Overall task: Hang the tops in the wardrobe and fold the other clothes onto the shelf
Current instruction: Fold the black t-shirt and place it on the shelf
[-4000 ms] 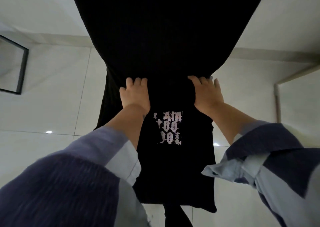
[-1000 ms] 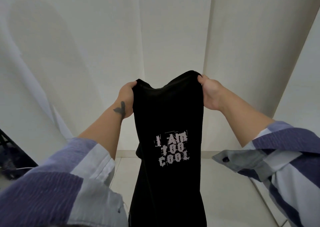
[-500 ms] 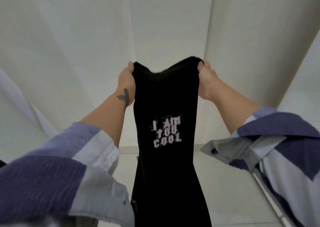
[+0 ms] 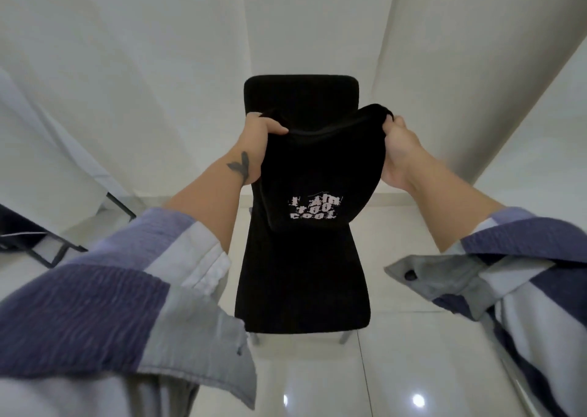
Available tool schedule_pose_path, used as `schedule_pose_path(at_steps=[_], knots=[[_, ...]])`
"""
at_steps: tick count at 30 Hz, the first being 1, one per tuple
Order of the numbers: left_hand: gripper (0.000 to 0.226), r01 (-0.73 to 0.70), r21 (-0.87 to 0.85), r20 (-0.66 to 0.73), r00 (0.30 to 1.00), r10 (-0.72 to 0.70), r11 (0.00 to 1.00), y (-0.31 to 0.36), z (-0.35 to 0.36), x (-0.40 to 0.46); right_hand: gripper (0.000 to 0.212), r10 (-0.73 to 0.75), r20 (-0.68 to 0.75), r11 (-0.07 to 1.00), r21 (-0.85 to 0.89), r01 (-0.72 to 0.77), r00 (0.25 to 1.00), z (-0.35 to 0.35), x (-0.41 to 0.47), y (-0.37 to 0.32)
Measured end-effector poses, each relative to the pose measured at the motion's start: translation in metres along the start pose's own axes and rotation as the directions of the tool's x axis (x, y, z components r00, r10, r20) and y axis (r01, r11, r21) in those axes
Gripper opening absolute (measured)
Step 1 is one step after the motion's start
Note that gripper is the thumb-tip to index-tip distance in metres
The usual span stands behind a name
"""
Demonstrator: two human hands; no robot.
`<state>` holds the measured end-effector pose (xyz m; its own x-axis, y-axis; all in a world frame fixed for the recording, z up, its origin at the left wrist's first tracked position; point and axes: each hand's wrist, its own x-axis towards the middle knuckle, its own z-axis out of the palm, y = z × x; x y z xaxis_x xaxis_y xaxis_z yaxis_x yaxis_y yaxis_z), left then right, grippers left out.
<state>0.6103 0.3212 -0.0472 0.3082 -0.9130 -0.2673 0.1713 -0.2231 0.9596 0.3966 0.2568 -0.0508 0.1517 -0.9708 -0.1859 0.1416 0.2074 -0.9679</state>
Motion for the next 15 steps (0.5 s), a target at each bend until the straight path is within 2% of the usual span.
schedule_pose_path(at_steps=[3,8,13,15], knots=[[0.079,0.130,-0.046,-0.002,0.991,-0.131,0.990,-0.051,0.000,-0.020,0.021,0.096,-0.041,0.994,-0.053,-0.099,0.995,-0.017,-0.025,0.044],[0.050,0.266,-0.111,0.036,0.964,-0.264,0.958,-0.135,0.002,-0.091,0.023,0.273,-0.063,0.953,-0.115,-0.279,0.960,-0.048,-0.068,0.135],[0.079,0.398,-0.117,-0.117,0.904,-0.410,0.910,-0.211,-0.002,-0.146,0.031,0.389,-0.071,0.896,-0.202,-0.395,0.918,-0.075,-0.121,0.204],[0.085,0.394,-0.111,-0.152,0.901,-0.407,0.912,-0.239,-0.003,-0.161,0.031,0.420,-0.076,0.883,-0.197,-0.427,0.904,-0.087,-0.144,0.224]])
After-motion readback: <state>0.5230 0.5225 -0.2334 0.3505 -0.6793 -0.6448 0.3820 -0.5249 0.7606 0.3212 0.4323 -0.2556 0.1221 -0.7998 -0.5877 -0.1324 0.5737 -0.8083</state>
